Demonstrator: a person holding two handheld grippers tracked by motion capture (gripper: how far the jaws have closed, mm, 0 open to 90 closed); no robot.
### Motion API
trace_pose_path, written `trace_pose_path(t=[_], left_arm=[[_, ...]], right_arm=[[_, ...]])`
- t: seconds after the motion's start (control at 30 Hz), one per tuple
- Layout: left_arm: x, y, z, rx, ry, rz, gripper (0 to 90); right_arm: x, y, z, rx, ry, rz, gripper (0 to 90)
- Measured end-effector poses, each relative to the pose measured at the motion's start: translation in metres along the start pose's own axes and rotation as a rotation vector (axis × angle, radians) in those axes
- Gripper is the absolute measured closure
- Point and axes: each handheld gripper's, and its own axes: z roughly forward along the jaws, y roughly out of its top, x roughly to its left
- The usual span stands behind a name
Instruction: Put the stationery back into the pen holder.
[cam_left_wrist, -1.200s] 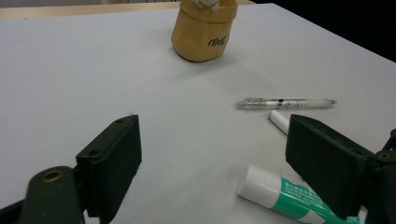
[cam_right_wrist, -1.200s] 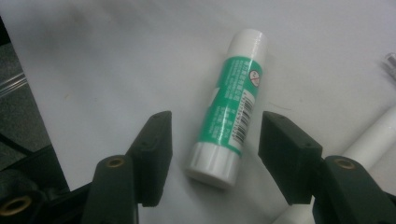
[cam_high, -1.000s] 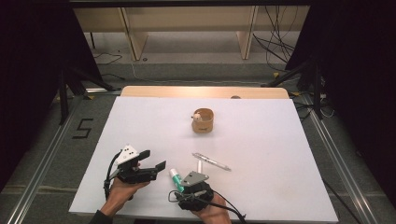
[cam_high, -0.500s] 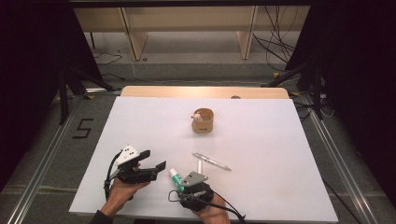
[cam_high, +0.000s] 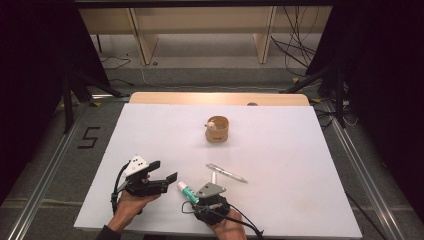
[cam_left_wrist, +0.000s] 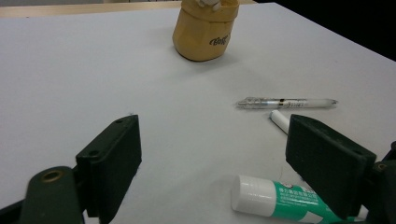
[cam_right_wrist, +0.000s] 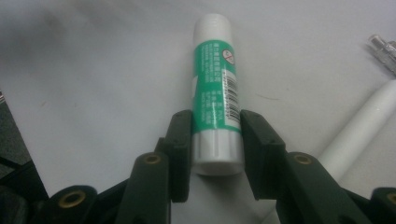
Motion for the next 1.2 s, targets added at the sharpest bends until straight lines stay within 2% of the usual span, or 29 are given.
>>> trace_pose_path(t=[0.17,0.33,0.53,0.7,0.83,0.87,1.0,1.07,1.13,1.17,1.2], left_arm=[[0.0,0.001,0.0,0.0,0.008,-0.016,17.8],[0.001,0.001,-0.001,0.002,0.012,-0.021,17.8],[0.0,0.002,-0.002,0.006,0.019,-0.054,17.8],[-0.003,0.005,-0.002,0.009,-0.017,-0.095,17.7],[-0.011,0.009,0.0,0.017,-0.077,-0.136,17.7],[-0.011,0.009,0.0,0.017,-0.077,-0.136,17.7],[-0.019,0.013,0.006,0.025,-0.142,-0.181,17.7],[-0.023,0.016,0.009,0.027,-0.153,-0.191,17.7],[-0.024,0.017,0.012,0.031,-0.187,-0.224,17.8],[-0.024,0.017,0.012,0.031,-0.187,-0.224,17.8],[-0.025,0.02,0.015,0.029,-0.213,-0.258,17.8]], right_arm=[[-0.002,0.001,-0.002,-0.005,0.008,-0.014,66.5],[-0.007,0.003,-0.006,-0.021,0.014,-0.003,66.5],[-0.02,0.008,-0.021,-0.104,-0.013,0.011,66.5],[-0.028,0.008,-0.036,-0.185,-0.044,-0.002,66.5],[-0.03,0.007,-0.044,-0.244,-0.068,-0.017,66.5],[-0.03,0.007,-0.044,-0.244,-0.068,-0.017,66.5],[-0.033,0.006,-0.051,-0.275,-0.081,-0.022,66.5],[-0.034,0.006,-0.053,-0.293,-0.083,-0.025,66.5],[-0.034,0.005,-0.055,-0.305,-0.091,-0.028,66.5],[-0.035,0.005,-0.056,-0.313,-0.093,-0.03,66.5],[-0.035,0.005,-0.057,-0.321,-0.097,-0.03,66.4]])
